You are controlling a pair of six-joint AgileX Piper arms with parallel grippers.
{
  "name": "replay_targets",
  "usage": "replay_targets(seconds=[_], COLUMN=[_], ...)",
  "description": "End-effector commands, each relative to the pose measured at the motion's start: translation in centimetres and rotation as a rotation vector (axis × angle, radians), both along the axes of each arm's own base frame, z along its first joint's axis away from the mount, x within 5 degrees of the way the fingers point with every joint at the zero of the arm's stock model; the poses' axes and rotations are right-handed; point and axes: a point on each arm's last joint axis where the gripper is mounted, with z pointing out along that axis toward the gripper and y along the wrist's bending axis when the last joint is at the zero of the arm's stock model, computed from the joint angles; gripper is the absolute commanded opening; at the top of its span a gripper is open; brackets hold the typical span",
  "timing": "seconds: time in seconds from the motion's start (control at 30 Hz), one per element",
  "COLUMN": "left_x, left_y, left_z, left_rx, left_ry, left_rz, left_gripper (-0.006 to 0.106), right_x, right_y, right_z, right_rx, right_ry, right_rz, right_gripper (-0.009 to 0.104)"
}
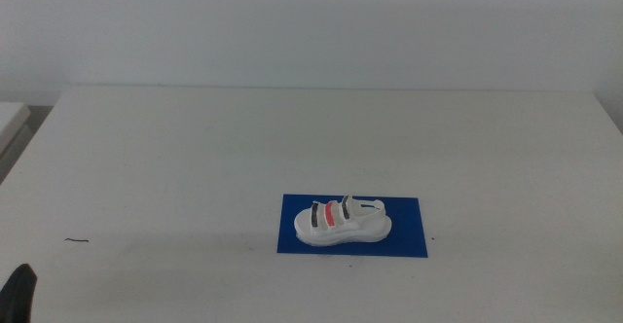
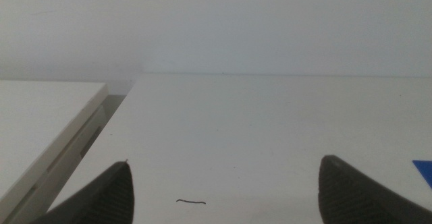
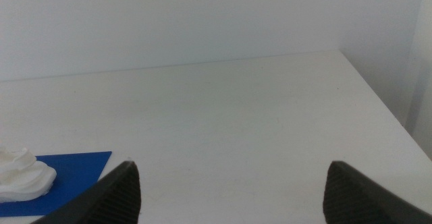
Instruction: Use one arm to grab the shoe from the table and place it on the mat.
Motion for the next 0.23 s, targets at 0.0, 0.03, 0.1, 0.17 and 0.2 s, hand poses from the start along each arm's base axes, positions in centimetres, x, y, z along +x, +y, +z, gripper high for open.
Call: replay_targets(seconds=[0.0,0.03,0.1,0.17,0.2], left_x=[-0.02,-0.02,-0.02,-0.02,-0.02], left_y=[0.01,0.05,0.06,0.06,0.06], left_z=[0.14,0.14,0.14,0.14,0.14], left_rx=[-0.008,0.016,0.019,0.019,0.019], left_ry=[-0.018,-0.017,-0.017,-0.017,-0.017], left_rz=[0.002,0.004,0.004,0.004,0.004], left_gripper=[0.094,0.094,0.094,0.094,0.094], right_x=[-0.01,-0.01,-0.01,-0.01,-0.01], right_y=[-0.01,-0.01,-0.01,-0.01,-0.01], right_z=[0.00,0.00,0.00,0.00,0.00], right_rx=[-0.010,-0.010,-0.010,-0.010,-0.010], right_ry=[-0.009,-0.009,-0.009,-0.009,-0.009], right_rz=[0.001,0.001,0.001,0.001,0.001], right_gripper=[0.079,0.079,0.079,0.079,0.079])
